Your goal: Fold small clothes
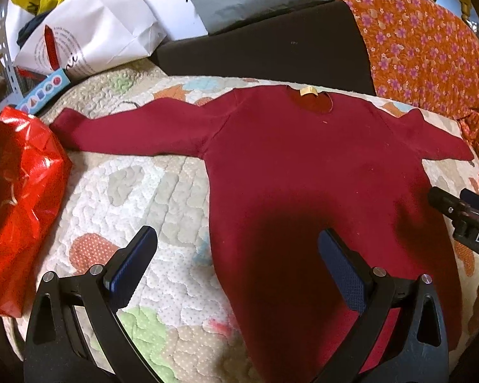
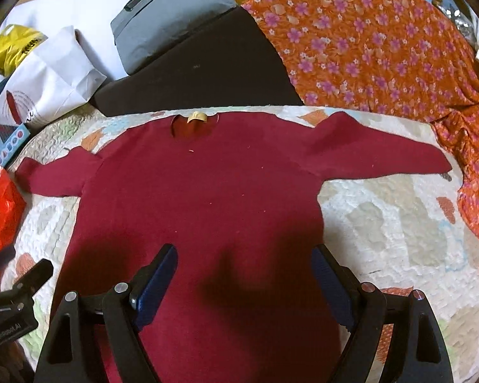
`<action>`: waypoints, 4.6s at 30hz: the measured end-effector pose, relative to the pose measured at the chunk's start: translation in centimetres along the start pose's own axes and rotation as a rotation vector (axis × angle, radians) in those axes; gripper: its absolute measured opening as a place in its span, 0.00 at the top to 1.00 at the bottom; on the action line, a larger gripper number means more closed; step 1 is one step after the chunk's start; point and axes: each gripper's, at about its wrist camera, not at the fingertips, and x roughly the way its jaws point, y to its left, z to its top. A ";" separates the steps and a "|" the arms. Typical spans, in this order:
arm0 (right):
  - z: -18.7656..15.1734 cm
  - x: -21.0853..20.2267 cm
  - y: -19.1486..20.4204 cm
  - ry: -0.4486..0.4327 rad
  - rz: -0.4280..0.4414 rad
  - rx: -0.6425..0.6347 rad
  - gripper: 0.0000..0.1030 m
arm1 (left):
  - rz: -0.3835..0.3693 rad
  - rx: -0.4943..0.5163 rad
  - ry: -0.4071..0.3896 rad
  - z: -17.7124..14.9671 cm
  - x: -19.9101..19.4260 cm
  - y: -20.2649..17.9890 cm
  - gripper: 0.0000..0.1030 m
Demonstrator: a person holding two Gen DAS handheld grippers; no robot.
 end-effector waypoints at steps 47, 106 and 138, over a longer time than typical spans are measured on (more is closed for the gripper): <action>0.8 2.8 4.5 0.050 0.062 -0.073 0.19 | 0.050 -0.055 0.054 0.1 2.2 1.9 0.01; 16.6 22.9 60.0 0.430 0.818 -0.494 0.53 | 0.245 -0.498 0.083 4.5 3.5 22.1 0.01; 17.4 13.1 0.0 0.085 0.263 -0.066 0.93 | 0.244 -0.260 0.007 8.5 3.7 9.7 0.01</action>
